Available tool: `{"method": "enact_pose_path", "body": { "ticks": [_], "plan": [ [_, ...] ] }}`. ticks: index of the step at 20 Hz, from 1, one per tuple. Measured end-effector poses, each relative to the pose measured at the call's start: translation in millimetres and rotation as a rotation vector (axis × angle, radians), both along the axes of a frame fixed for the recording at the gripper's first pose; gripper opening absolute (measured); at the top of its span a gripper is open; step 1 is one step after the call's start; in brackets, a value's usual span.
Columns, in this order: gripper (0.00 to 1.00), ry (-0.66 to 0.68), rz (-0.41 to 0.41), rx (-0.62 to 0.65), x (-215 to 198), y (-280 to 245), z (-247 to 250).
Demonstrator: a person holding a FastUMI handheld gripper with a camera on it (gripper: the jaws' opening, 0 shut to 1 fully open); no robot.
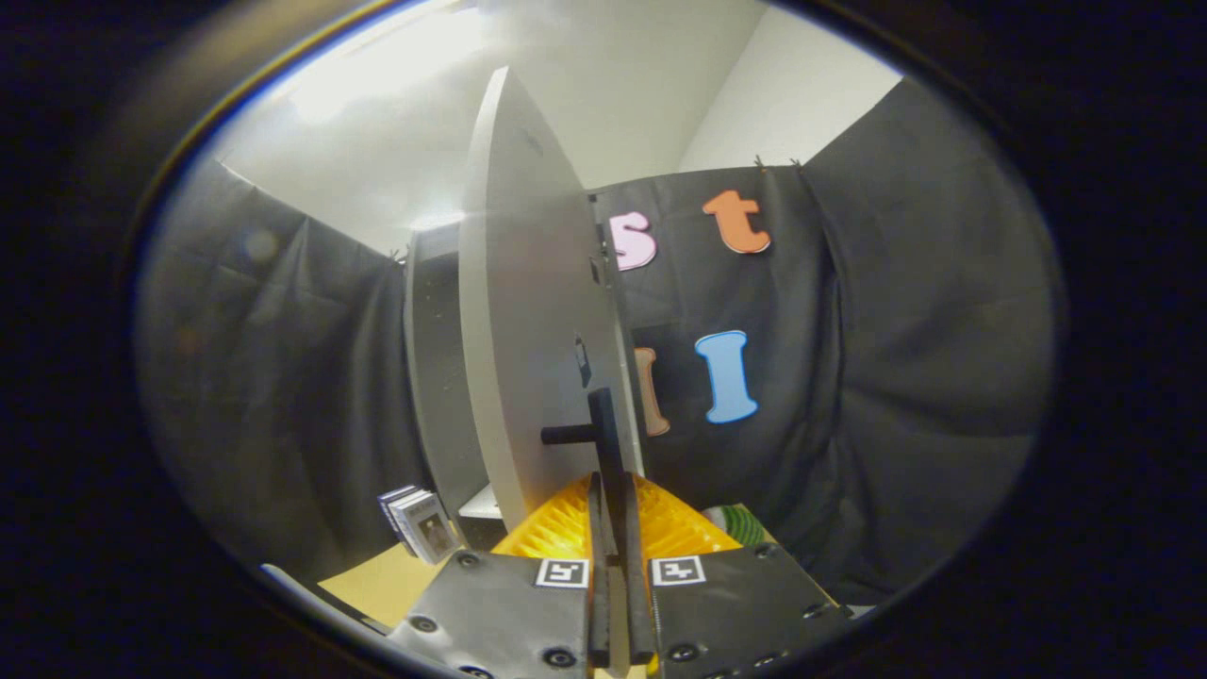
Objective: Open the shoe cabinet door, grab the shoes and put them into the shoe cabinet, then close the shoe cabinet door.
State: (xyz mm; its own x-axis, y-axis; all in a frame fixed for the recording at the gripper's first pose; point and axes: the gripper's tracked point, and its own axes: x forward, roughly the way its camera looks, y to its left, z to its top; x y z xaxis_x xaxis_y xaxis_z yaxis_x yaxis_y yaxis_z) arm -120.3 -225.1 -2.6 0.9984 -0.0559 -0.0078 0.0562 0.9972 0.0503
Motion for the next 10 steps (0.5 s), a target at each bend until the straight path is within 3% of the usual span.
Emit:
{"method": "enact_pose_path", "body": {
  "ticks": [7,10],
  "plan": [
    [0.09,-0.034,-0.128,0.003,-22.3,-49.3,7.3],
    [0.09,-0.056,-0.13,-0.013,-34.3,-48.9,14.4]
  ]
}}
